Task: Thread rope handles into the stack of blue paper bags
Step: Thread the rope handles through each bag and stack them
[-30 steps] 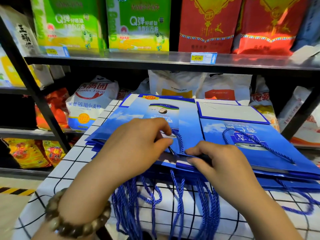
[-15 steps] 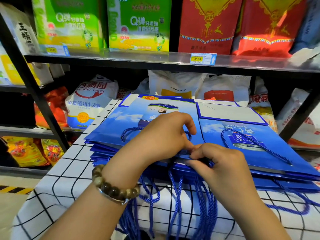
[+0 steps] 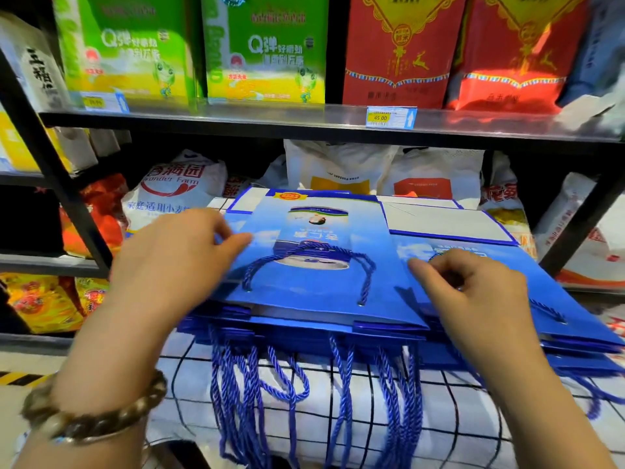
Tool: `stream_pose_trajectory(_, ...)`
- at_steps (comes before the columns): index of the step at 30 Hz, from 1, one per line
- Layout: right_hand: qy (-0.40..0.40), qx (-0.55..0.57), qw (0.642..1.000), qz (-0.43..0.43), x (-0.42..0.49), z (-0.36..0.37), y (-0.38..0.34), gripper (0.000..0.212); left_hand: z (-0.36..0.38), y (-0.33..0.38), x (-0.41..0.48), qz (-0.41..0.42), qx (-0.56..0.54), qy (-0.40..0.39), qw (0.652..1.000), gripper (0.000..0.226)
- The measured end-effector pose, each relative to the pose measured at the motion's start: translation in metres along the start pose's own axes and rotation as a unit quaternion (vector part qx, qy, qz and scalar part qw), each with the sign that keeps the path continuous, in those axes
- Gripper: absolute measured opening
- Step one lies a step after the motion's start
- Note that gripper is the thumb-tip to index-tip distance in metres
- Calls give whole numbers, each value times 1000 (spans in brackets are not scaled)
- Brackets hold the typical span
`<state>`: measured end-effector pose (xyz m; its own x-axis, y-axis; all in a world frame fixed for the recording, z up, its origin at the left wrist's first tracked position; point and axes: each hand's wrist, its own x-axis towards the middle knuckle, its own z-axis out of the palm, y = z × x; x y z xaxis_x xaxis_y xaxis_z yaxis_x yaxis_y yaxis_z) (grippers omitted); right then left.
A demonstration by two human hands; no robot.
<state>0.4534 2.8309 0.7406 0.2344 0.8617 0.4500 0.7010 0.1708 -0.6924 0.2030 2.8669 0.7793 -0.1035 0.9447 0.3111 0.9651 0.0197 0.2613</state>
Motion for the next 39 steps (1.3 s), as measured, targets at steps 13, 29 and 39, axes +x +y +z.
stream_pose_trajectory(13,-109,-95,988,59,15,13,10,47,21,-21,3,-55,-17,-79,995,51)
stream_pose_trajectory(29,8,-67,995,80,23,-124,83,30,54,122,-13,78,-180,-46,980,37)
stream_pose_trajectory(39,-54,-83,987,124,34,-130,140,31,79,168,-32,162,26,-120,979,37)
